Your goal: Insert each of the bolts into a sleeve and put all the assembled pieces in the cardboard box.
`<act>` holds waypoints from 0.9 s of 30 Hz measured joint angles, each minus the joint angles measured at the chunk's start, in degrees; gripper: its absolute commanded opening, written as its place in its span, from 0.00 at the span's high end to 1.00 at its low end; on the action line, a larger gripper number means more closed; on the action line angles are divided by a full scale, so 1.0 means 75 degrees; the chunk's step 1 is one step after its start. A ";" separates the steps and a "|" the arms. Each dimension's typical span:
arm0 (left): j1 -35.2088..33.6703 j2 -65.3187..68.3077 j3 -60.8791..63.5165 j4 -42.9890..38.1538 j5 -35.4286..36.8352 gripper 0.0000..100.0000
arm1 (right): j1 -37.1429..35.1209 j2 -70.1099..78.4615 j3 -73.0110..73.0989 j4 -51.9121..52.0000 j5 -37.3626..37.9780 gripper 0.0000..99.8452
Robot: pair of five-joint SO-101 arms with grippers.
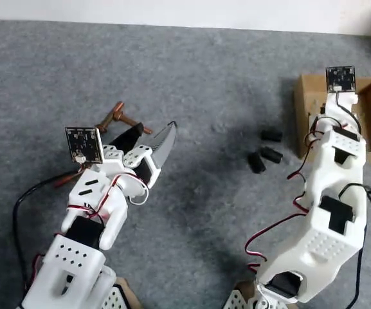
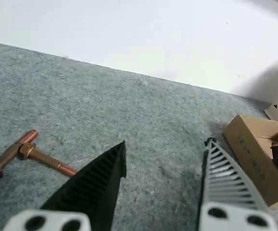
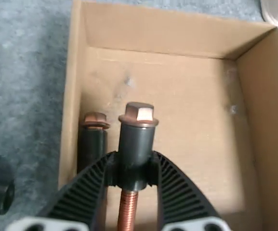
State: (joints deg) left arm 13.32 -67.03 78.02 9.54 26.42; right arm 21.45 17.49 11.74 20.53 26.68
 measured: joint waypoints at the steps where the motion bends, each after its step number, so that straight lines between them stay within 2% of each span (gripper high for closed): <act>1: 0.0000 0.0000 0.0000 0.0000 0.0000 0.76 | 0.0000 0.0023 0.0000 -0.0023 0.0000 0.99; 7: 0.0000 0.0000 0.0000 0.0000 0.0000 0.76 | 0.0000 0.0023 0.0000 -0.0035 0.0000 0.88; 13: 0.0000 0.0000 0.0000 0.0000 0.0000 0.76 | -0.0023 0.0023 -0.0070 0.0059 0.0000 0.88; 18: 0.0000 0.0000 0.0000 0.0000 0.0000 0.76 | -0.0012 0.0023 -0.0223 0.0481 -0.0399 0.88; 22: 0.0000 0.0000 0.0000 0.0000 0.0000 0.76 | -0.0023 0.0023 -0.0867 0.1442 -0.0715 0.88; 27: 0.0000 0.0000 0.0000 0.0000 0.0000 0.76 | -0.0211 0.0023 -0.2438 0.3364 -0.0985 0.88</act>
State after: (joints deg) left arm 13.32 -67.03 78.02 9.54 26.42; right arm 19.87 17.67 -6.55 45.76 19.30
